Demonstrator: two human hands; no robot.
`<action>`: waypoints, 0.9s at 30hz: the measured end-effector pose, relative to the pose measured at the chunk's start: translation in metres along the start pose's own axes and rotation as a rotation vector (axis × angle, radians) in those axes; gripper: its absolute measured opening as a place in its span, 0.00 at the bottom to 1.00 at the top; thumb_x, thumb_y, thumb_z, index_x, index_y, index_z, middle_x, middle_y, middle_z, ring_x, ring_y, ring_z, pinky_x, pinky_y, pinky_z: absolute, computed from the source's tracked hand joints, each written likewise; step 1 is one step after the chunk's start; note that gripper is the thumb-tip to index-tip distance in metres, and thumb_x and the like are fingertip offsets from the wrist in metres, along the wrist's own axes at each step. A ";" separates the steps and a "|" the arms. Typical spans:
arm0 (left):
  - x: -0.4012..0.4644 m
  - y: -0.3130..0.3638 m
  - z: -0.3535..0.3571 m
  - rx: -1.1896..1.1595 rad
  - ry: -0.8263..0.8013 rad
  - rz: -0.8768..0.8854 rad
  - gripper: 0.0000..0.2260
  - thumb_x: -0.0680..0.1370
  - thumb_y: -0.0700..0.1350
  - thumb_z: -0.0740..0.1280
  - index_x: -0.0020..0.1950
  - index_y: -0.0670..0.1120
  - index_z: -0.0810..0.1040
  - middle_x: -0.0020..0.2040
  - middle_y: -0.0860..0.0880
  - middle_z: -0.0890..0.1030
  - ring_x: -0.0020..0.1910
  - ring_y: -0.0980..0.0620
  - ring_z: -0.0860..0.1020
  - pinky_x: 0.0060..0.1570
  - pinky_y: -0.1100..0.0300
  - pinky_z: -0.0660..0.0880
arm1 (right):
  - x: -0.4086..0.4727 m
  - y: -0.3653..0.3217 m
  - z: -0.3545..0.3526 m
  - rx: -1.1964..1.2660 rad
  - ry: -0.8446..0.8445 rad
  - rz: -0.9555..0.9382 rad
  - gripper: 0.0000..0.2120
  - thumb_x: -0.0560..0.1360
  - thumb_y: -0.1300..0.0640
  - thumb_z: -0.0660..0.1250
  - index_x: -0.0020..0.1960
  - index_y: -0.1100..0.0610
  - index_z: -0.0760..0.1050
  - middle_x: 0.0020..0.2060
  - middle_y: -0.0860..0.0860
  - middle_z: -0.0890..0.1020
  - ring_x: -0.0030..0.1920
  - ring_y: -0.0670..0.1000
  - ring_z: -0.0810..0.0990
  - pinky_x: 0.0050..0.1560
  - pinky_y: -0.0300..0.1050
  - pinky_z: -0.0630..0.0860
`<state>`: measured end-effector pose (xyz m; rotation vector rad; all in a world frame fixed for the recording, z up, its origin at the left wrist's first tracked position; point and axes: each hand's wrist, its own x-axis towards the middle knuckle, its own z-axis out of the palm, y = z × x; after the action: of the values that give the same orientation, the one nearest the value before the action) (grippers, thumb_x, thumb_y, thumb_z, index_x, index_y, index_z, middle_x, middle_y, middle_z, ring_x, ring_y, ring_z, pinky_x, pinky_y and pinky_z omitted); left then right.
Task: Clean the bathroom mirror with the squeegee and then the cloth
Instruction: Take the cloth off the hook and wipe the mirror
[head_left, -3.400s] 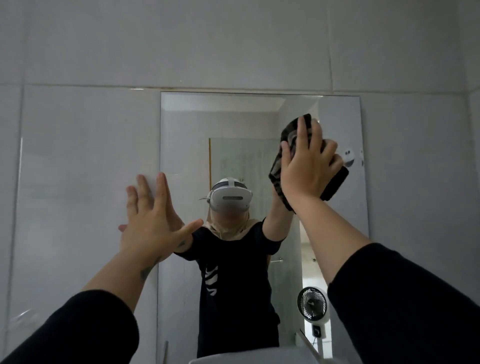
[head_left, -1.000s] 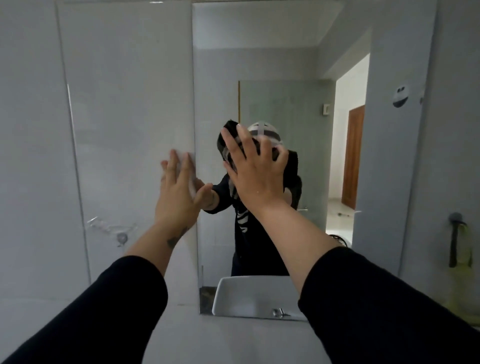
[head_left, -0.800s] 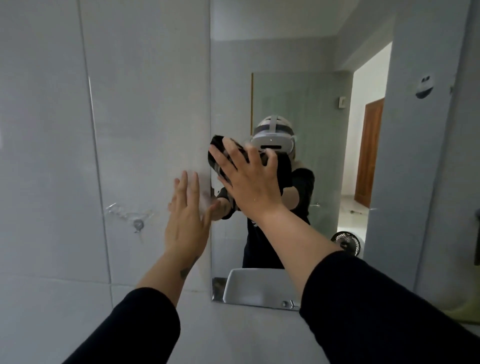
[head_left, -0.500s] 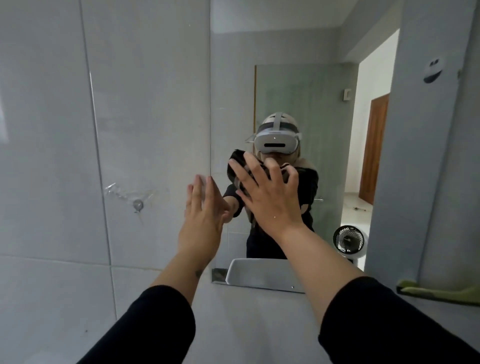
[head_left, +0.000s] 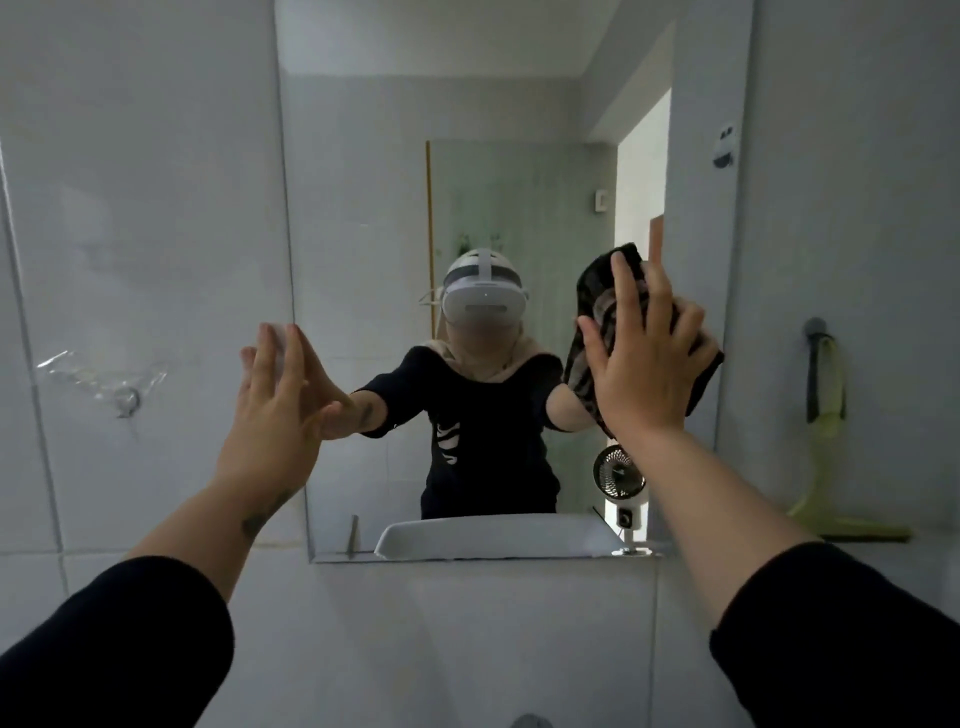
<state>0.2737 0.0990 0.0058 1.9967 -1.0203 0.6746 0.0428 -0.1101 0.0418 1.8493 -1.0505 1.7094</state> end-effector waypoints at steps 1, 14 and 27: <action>-0.001 0.002 -0.001 0.004 0.001 -0.006 0.38 0.79 0.48 0.63 0.77 0.53 0.37 0.78 0.52 0.36 0.77 0.47 0.38 0.74 0.47 0.50 | -0.003 0.010 -0.001 -0.002 0.003 0.046 0.27 0.78 0.41 0.56 0.74 0.48 0.58 0.69 0.54 0.69 0.57 0.60 0.68 0.51 0.58 0.67; -0.001 -0.003 -0.002 -0.003 -0.027 0.012 0.38 0.78 0.53 0.62 0.77 0.54 0.36 0.77 0.53 0.34 0.76 0.48 0.37 0.73 0.47 0.49 | -0.094 -0.002 0.013 0.040 0.039 0.276 0.26 0.79 0.44 0.56 0.74 0.52 0.60 0.69 0.57 0.68 0.57 0.60 0.64 0.52 0.59 0.66; -0.086 -0.044 0.031 -0.109 0.036 0.072 0.40 0.75 0.57 0.66 0.77 0.55 0.42 0.78 0.57 0.40 0.76 0.57 0.41 0.69 0.59 0.52 | -0.072 -0.138 0.017 0.075 -0.042 -0.351 0.30 0.77 0.43 0.59 0.75 0.48 0.56 0.70 0.53 0.66 0.59 0.58 0.63 0.55 0.61 0.67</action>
<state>0.2673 0.1260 -0.0918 1.8552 -1.0885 0.6768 0.1601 -0.0173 -0.0044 1.9844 -0.6342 1.5250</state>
